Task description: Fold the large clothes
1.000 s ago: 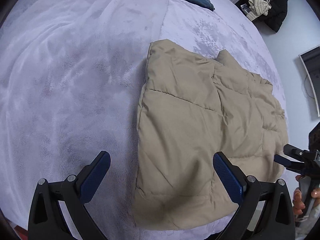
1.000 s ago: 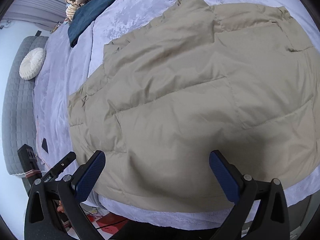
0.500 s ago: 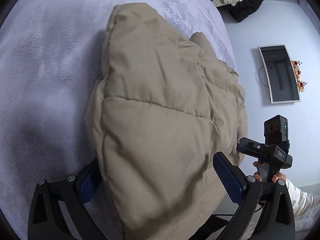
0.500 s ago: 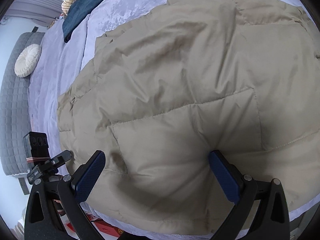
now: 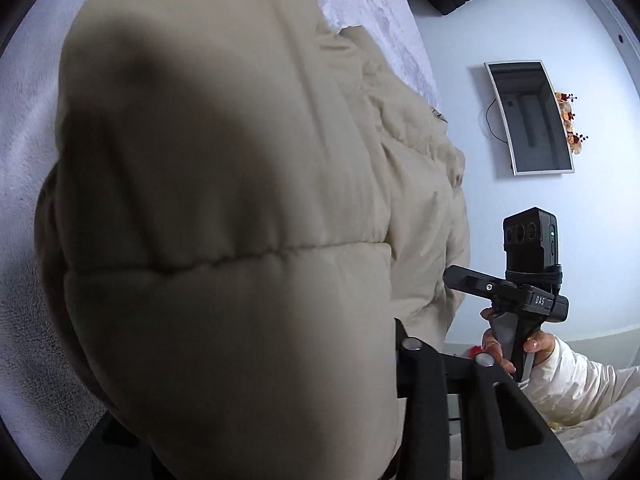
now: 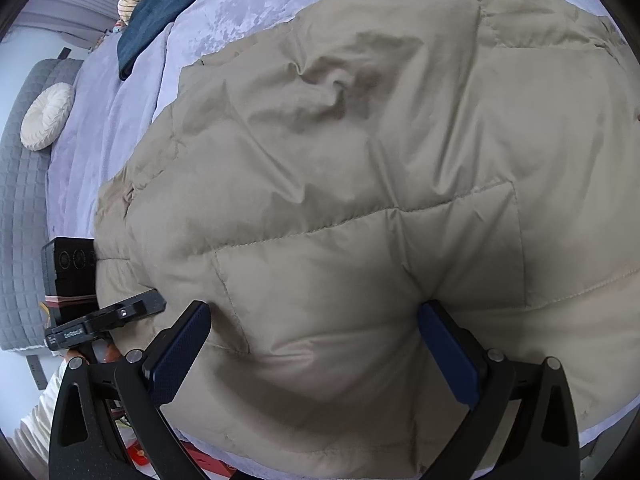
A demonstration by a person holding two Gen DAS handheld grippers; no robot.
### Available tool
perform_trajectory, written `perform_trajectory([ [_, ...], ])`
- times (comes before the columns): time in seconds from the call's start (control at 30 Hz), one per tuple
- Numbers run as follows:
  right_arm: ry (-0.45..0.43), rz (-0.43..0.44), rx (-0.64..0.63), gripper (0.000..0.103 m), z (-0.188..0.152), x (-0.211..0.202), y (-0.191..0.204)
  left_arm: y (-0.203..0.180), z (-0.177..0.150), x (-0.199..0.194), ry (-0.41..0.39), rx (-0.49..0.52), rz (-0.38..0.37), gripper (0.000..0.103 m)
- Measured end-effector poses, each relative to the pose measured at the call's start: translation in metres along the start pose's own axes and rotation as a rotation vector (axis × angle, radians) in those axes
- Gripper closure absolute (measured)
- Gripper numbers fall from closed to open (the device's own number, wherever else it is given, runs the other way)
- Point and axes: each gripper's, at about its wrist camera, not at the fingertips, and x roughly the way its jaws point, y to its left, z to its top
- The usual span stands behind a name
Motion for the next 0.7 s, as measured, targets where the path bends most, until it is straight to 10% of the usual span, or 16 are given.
perform_trajectory([
  [0.27,-0.123,0.035,-0.023,0.004,0.005,-0.049,-0.001,-0.053,-0.012,-0.027,-0.075,0.038,0.037,0.073],
  [0.33,-0.177,0.028,-0.022,0.058,0.012,-0.059,-0.005,-0.065,-0.015,-0.035,-0.086,0.039,0.050,0.073],
  [0.4,-0.206,0.031,-0.006,0.090,0.024,-0.058,-0.011,-0.084,-0.020,-0.041,-0.100,0.047,0.077,0.073],
  [0.7,-0.188,0.139,0.001,0.100,0.081,-0.004,-0.033,-0.189,-0.033,-0.035,-0.144,0.104,0.256,0.073],
])
